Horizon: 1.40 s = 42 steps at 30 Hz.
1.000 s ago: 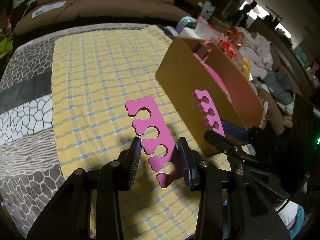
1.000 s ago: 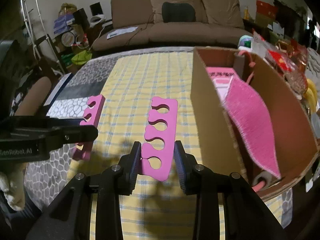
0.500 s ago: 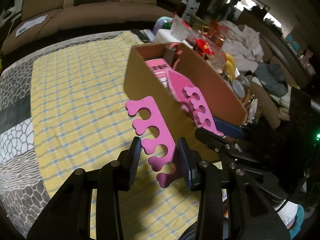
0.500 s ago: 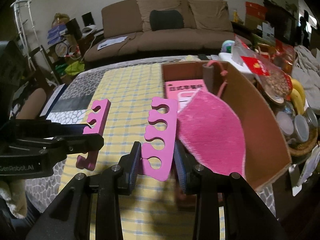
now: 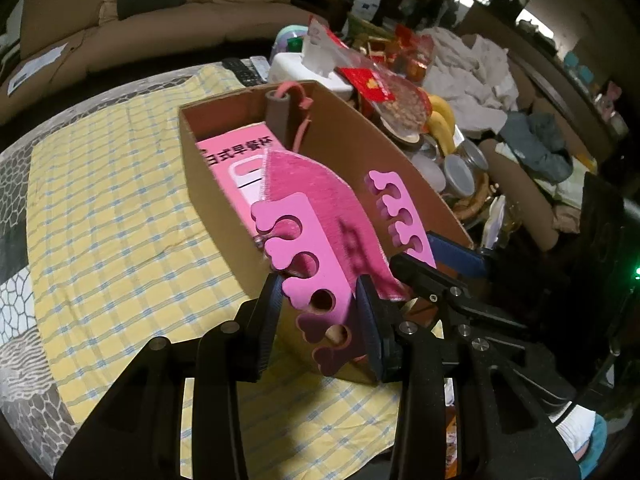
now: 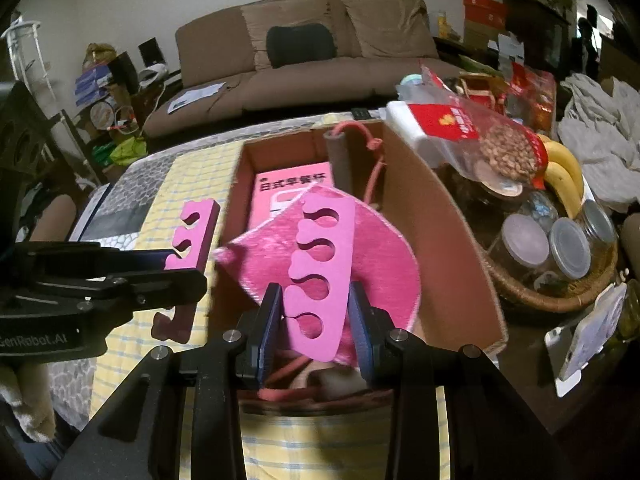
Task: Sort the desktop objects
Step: 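Carry both toe separators over the box with both grippers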
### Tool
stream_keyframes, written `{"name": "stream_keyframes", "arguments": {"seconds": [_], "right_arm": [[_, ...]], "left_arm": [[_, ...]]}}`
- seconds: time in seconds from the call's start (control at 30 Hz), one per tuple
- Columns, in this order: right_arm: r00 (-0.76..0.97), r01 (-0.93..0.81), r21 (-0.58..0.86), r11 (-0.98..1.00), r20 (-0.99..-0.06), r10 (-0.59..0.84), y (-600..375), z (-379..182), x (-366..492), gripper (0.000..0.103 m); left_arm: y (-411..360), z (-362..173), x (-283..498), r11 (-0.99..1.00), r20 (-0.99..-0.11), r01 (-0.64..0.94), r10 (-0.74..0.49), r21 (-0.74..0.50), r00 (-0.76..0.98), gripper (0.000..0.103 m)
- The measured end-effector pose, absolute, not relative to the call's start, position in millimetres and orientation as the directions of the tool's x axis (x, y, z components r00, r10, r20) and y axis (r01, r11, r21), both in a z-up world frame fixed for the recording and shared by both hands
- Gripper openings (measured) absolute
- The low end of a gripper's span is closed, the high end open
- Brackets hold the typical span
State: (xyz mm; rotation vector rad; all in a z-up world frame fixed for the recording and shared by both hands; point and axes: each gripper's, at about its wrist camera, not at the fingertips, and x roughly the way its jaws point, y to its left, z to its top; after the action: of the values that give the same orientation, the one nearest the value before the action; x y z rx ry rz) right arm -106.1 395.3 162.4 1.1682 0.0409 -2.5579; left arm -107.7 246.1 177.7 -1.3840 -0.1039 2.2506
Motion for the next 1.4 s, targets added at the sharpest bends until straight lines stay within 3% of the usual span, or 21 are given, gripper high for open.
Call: {"name": "stream_keyframes", "arguments": {"seconds": [0.6, 1.03, 1.13, 1.2, 1.23, 1.3, 1.4], "right_arm": [[-0.586, 0.268, 0.119, -0.956, -0.768, -0.260, 434, 133, -128, 0.033], [-0.591, 0.252, 0.098, -0.963, -0.772, -0.233, 434, 126, -132, 0.038], [-0.591, 0.253, 0.096, -0.963, -0.773, -0.232, 433, 125, -131, 0.045], [-0.595, 0.256, 0.083, -0.963, -0.772, -0.225, 431, 125, -131, 0.061], [-0.601, 0.251, 0.072, -0.965, -0.770, -0.213, 431, 126, -131, 0.063], [-0.602, 0.259, 0.080, -0.962, -0.766, -0.226, 431, 127, -131, 0.077], [-0.607, 0.261, 0.070, -0.963, -0.763, -0.220, 427, 130, -130, 0.080]], "left_arm": [[301, 151, -116, -0.883, -0.852, -0.405, 0.390, -0.239, -0.349, 0.035], [292, 144, -116, -0.898, -0.852, -0.370, 0.375, -0.237, -0.365, 0.038], [288, 147, -116, -0.898, -0.846, -0.366, 0.382, -0.245, -0.371, 0.040], [285, 151, -115, -0.901, -0.840, -0.357, 0.381, -0.245, -0.385, 0.044], [284, 152, -114, -0.901, -0.836, -0.354, 0.387, -0.252, -0.389, 0.053], [281, 156, -113, -0.898, -0.827, -0.353, 0.398, -0.262, -0.398, 0.056], [278, 161, -111, -0.901, -0.822, -0.355, 0.389, -0.248, -0.415, 0.057]]}}
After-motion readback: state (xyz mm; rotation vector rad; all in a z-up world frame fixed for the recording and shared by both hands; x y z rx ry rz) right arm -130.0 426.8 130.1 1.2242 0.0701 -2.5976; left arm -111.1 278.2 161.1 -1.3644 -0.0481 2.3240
